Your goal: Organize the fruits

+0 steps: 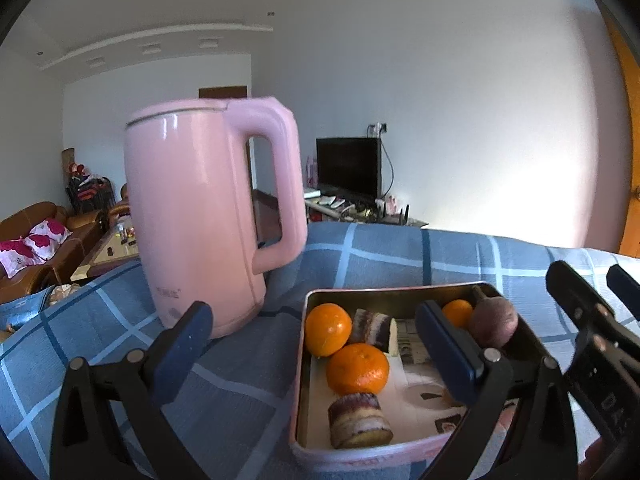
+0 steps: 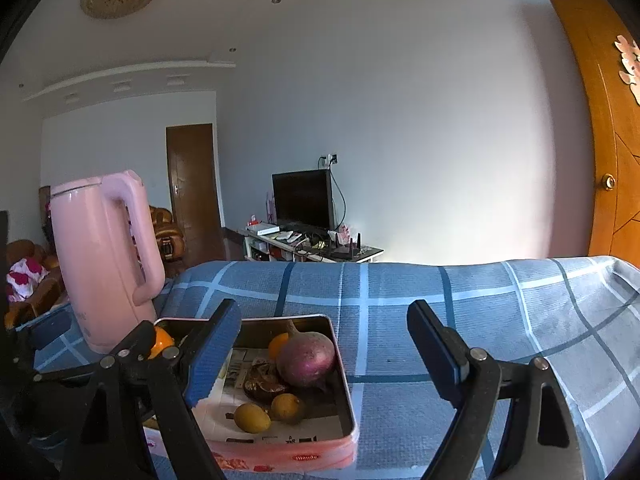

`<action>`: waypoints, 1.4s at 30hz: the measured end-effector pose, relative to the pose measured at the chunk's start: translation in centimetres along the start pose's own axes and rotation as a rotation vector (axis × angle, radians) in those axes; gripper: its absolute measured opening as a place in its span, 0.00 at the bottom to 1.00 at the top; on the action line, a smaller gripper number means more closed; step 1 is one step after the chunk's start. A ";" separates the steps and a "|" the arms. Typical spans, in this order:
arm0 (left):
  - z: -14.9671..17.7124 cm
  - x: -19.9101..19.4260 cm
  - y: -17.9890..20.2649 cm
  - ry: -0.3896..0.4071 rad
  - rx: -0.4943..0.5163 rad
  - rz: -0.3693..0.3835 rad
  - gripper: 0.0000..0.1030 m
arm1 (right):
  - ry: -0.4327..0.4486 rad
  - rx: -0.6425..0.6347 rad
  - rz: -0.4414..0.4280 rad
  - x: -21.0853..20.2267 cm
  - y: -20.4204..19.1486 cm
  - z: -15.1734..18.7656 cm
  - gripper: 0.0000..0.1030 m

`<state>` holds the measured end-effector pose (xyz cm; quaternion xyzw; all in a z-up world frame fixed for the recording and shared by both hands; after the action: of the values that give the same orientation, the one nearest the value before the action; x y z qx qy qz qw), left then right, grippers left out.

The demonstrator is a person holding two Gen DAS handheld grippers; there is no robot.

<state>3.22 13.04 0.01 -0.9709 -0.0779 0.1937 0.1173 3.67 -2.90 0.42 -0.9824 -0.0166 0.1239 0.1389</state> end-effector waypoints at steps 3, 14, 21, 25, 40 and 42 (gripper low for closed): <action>0.2 -1.2 0.1 0.024 0.002 0.007 1.00 | 0.018 0.002 0.004 -0.7 0.1 0.0 0.84; 1.0 -4.0 0.2 0.067 -0.007 0.011 1.00 | 0.087 0.016 0.005 -4.0 0.8 0.2 0.84; 1.4 -5.1 0.3 0.083 -0.008 0.017 1.00 | 0.127 0.032 0.007 -5.7 1.1 0.2 0.84; 1.5 -5.7 0.6 0.093 0.000 0.021 1.00 | 0.133 0.027 0.005 -6.3 1.1 0.3 0.84; 1.5 -5.7 0.5 0.083 0.000 0.018 1.00 | 0.138 0.030 0.014 -6.5 1.2 0.3 0.85; 1.5 -5.6 0.6 0.080 0.000 0.016 1.00 | 0.138 0.031 0.014 -6.5 1.2 0.2 0.85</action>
<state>-2.38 11.69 0.51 -0.9785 -0.0652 0.1558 0.1186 -2.68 -4.43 1.41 -0.9864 0.0019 0.0572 0.1541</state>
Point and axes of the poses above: each gripper's, at about its wrist camera, not at the fingertips, and x roughly the way its jaws point, y to its right, z to its underside, the point moved 1 cm from there along x, roughly the way its jaws point, and after that the axes turned 15 degrees about x, right-handed, at the moved point
